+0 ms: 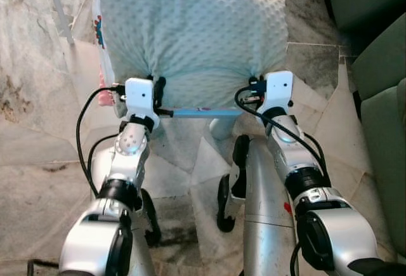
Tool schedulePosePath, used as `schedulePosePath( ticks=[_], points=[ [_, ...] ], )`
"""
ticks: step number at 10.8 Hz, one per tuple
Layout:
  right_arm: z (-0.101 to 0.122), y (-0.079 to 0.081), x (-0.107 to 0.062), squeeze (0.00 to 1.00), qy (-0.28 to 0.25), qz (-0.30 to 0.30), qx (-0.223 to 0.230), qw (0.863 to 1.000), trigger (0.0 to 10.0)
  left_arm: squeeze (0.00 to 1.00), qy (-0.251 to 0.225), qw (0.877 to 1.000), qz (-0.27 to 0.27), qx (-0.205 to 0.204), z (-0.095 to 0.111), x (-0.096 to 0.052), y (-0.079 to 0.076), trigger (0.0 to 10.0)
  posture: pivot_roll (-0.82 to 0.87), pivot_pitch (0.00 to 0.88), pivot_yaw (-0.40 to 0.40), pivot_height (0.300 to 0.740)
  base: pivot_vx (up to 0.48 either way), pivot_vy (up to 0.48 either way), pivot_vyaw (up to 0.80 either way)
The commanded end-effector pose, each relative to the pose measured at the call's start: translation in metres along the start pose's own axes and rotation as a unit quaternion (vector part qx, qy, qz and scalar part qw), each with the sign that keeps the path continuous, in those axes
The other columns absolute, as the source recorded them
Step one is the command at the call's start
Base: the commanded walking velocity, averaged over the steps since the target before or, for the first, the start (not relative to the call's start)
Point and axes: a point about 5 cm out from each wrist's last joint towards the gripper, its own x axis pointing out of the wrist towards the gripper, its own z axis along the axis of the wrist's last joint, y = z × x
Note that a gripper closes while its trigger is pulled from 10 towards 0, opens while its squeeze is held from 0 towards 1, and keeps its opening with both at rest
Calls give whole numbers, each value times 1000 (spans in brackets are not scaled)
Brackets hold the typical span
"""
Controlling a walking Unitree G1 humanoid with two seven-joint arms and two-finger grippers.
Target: Move the pillow to the sofa
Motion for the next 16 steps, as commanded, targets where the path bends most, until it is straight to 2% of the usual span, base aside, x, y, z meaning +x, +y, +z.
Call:
schedulePosePath(
  ticks=[1, 2, 3, 5, 6, 7, 9, 10, 11, 12, 14, 16],
  points=[
    [-19, -4, -11, 0, 29, -6, 5, 1000, 0, 0, 38, 999, -1, -8, -18, -14, -3, 0, -43, 371, -53, 494, 0, 0, 0],
    [-17, -4, -18, 0, -1, -8, 1, 1000, 0, 0, 15, 1000, 2, -3, -12, -23, -5, 0, -36, 309, -50, 494, 0, 0, 0],
    [-18, -5, -21, 0, -7, -10, -1, 1000, 0, 0, 11, 1000, 5, -1, -12, -28, -4, 0, -33, 281, -49, 494, 0, 0, 0],
    [-25, -7, -49, 0, -32, -25, -2, 999, 0, 0, -10, 999, 41, 16, -1, -51, 10, 0, -13, 190, -44, 494, 0, 0, 0],
    [-26, -8, -57, 0, -35, -29, -3, 999, 0, 0, -13, 998, 50, 20, 4, -56, 14, 0, -4, 167, -40, 494, 0, 0, 0],
    [-25, -13, -79, 0, -42, -44, -18, 998, 0, 0, -16, 997, 63, 28, 13, -68, 23, 0, 5, 130, -31, 494, 0, 0, 0],
    [-31, -20, -110, 0, -25, -62, -40, 997, 0, 0, 9, 998, 57, 33, 8, -90, 22, 0, -3, 82, -25, 494, 0, 0, 0],
    [-34, -22, -118, 0, -10, -64, -39, 997, 1961, 0, 29, 997, 60, 44, 2, -99, 20, 4118, -9, 75, -25, 494, 0, 0, 0],
    [-35, -22, -123, 0, -2, -66, -42, 997, 4745, 0, 51, 996, 59, 44, -5, -105, 18, 7255, -11, 69, -24, 494, 0, 0, 0],
    [-31, -20, -121, 0, -5, -61, -28, 998, 10000, 0, 73, 995, 54, 48, -11, -109, 13, 10000, -12, 63, -18, 494, 0, 0, 0],
    [-25, -16, -112, 0, -13, -57, -15, 998, 10000, 0, 78, 994, 57, 52, -10, -104, 11, 10000, -4, 70, -20, 502, 0, 0, 0],
    [-22, -13, -110, 0, -10, -52, -9, 999, 10000, 0, 81, 993, 61, 55, -8, -103, 13, 10000, -2, 75, -20, 530, 0, 0, 0]
  ],
)
